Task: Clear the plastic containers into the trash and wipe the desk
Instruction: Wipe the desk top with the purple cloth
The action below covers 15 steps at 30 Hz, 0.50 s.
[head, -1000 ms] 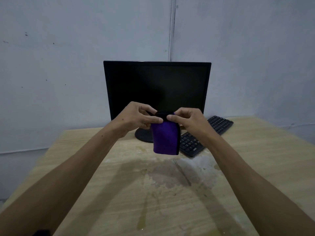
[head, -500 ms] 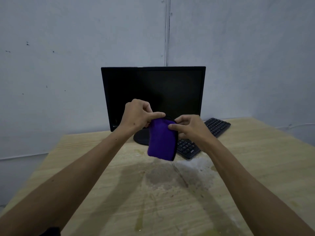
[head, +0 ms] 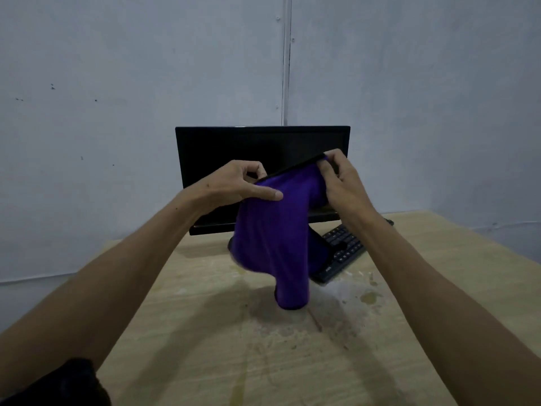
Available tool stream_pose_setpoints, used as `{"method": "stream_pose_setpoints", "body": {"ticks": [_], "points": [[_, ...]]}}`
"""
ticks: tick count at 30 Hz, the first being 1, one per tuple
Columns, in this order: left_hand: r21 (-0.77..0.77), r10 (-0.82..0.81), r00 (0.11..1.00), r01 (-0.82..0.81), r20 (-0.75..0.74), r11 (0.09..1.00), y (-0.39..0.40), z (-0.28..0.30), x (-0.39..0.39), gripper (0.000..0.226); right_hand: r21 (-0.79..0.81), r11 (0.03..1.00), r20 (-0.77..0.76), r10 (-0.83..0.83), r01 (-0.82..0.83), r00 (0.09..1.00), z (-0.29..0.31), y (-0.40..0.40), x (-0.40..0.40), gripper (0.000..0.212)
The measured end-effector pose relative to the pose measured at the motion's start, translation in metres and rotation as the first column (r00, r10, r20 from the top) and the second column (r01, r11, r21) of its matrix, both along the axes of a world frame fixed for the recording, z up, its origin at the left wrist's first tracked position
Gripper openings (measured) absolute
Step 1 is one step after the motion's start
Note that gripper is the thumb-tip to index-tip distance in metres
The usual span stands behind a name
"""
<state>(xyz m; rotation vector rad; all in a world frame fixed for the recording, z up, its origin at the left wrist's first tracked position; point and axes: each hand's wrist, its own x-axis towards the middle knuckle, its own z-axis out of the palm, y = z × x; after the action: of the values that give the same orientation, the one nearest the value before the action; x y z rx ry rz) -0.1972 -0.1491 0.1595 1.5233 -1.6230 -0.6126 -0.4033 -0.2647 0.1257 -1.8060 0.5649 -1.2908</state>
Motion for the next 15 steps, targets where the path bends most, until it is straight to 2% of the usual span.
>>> {"method": "stream_pose_setpoints", "body": {"ticks": [2, 3, 6, 8, 10, 11, 13, 15], "points": [[0.031, 0.038, 0.990, -0.043, 0.133, 0.999, 0.004, 0.005, 0.004, 0.035, 0.047, 0.999, 0.048, 0.018, -0.020, 0.999, 0.004, -0.004, 0.002, 0.016], [0.023, 0.068, 0.987, -0.072, 0.147, 0.997, 0.006, 0.007, 0.005, 0.032, 0.067, 0.997, 0.062, 0.038, -0.043, 0.997, 0.006, -0.006, 0.003, 0.017], [0.022, 0.191, 0.981, -0.192, 0.032, 0.981, 0.014, 0.013, 0.010, 0.028, 0.197, 0.962, -0.012, 0.194, -0.188, 0.981, 0.014, -0.001, -0.006, 0.024], [0.070, 0.269, 0.962, -0.272, 0.044, 0.960, 0.016, 0.015, 0.012, 0.033, 0.291, 0.922, -0.188, 0.316, -0.255, 0.930, 0.020, 0.005, -0.015, 0.043], [0.133, 0.318, 0.946, -0.324, 0.066, 0.937, 0.016, 0.016, 0.013, 0.038, 0.252, 0.943, -0.413, 0.307, -0.216, 0.857, 0.023, 0.009, -0.020, 0.041], [0.164, 0.332, 0.941, -0.339, 0.064, 0.926, 0.017, 0.016, 0.013, 0.039, 0.222, 0.957, -0.463, 0.274, -0.188, 0.843, 0.022, 0.008, -0.020, 0.036], [0.232, 0.342, 0.940, -0.332, -0.003, 0.914, 0.019, 0.016, 0.013, 0.036, 0.219, 0.962, -0.421, 0.242, -0.160, 0.874, 0.020, 0.006, -0.019, 0.031], [0.282, 0.337, 0.919, -0.274, -0.203, 0.919, 0.018, 0.017, 0.012, 0.031, 0.244, 0.953, -0.296, 0.247, -0.177, 0.923, 0.015, 0.005, -0.017, 0.029]]}}
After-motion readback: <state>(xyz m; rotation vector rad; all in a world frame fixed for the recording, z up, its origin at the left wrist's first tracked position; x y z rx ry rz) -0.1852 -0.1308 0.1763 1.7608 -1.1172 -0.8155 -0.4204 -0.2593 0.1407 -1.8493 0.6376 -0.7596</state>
